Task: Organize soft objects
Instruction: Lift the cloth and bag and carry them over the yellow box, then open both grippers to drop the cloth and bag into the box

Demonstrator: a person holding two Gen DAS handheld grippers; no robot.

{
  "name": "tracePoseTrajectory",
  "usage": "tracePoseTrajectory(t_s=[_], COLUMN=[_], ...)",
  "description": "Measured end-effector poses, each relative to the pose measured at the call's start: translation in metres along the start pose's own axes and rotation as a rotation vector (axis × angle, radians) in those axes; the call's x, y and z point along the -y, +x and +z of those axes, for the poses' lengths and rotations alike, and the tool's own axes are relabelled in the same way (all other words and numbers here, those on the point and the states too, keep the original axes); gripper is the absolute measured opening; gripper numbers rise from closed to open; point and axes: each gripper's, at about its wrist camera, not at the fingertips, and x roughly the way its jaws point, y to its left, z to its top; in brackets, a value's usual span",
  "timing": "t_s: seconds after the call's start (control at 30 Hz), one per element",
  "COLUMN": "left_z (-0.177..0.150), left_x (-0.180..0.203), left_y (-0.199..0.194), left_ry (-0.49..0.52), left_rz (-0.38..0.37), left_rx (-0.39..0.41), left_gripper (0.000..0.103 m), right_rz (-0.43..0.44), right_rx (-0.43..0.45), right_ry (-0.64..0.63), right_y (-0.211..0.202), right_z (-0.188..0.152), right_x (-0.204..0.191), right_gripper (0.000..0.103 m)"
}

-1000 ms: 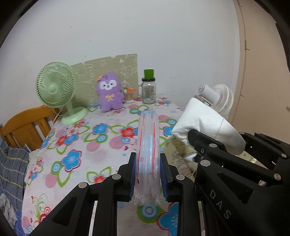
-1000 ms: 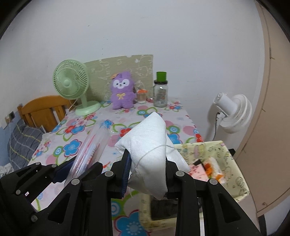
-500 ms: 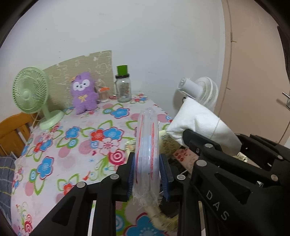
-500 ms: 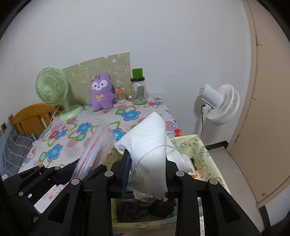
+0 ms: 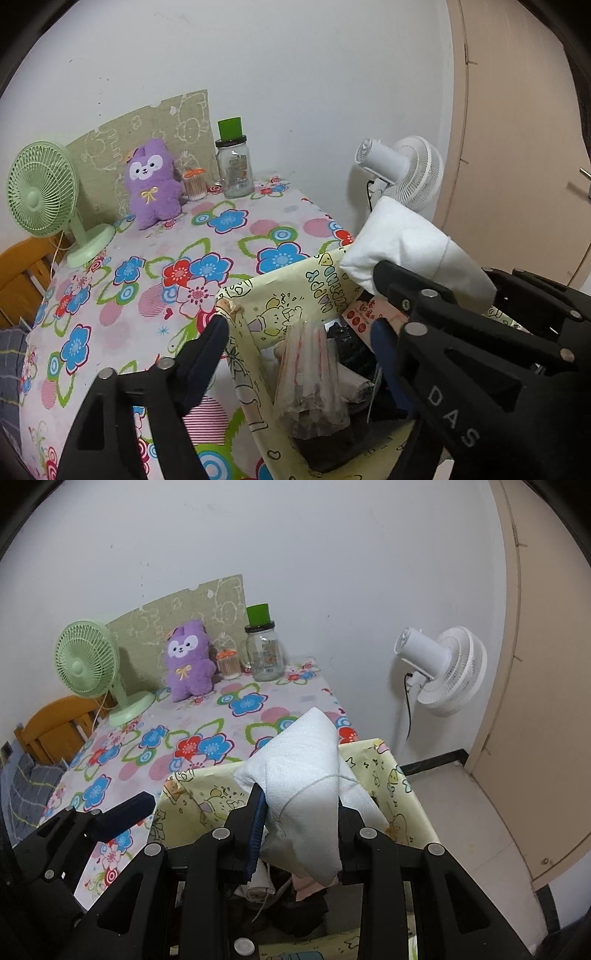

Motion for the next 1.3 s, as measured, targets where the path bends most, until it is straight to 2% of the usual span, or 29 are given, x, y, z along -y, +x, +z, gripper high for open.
tracePoseTrajectory(t_s=[0.13, 0.2, 0.23, 0.3, 0.37, 0.6, 0.8, 1.23, 1.3], left_z=[0.0, -0.001, -0.001, -0.003, -0.004, -0.006, -0.011, -0.026, -0.028], left_x=[-0.003, -0.006, -0.007, -0.008, -0.011, -0.024, -0.037, -0.083, -0.09], left_y=[0.003, 0.005, 0.005, 0.005, 0.003, -0.008, -0.024, -0.067, -0.075], left_ry=[-0.006, -0.006, -0.006, -0.003, -0.004, -0.025, -0.026, -0.095, -0.102], left_rz=[0.018, 0.021, 0.025, 0.036, 0.042, 0.054, 0.062, 0.112, 0.117], left_rx=[-0.01, -0.018, -0.021, -0.022, -0.019, -0.006, 0.016, 0.077, 0.092], left_gripper=[0.087, 0.089, 0.09, 0.092, 0.093, 0.095, 0.095, 0.096, 0.099], right_rz=[0.007, -0.004, -0.009, -0.016, -0.038, -0.081, -0.09, -0.077, -0.084], right_rx=[-0.011, -0.018, -0.02, -0.02, -0.001, 0.045, 0.069, 0.115, 0.129], right_ry=[-0.003, -0.009, -0.011, -0.019, -0.032, -0.046, -0.049, -0.064, -0.069], right_y=[0.005, 0.008, 0.009, 0.01, 0.008, -0.007, -0.019, -0.045, -0.051], right_z=[-0.001, -0.002, -0.002, -0.003, -0.003, -0.003, -0.004, -0.007, -0.007], right_x=[-0.002, -0.004, -0.005, -0.007, -0.01, -0.022, -0.037, -0.077, -0.084], right_gripper=[0.039, 0.049, 0.051, 0.068, 0.08, 0.098, 0.1, 0.1, 0.1])
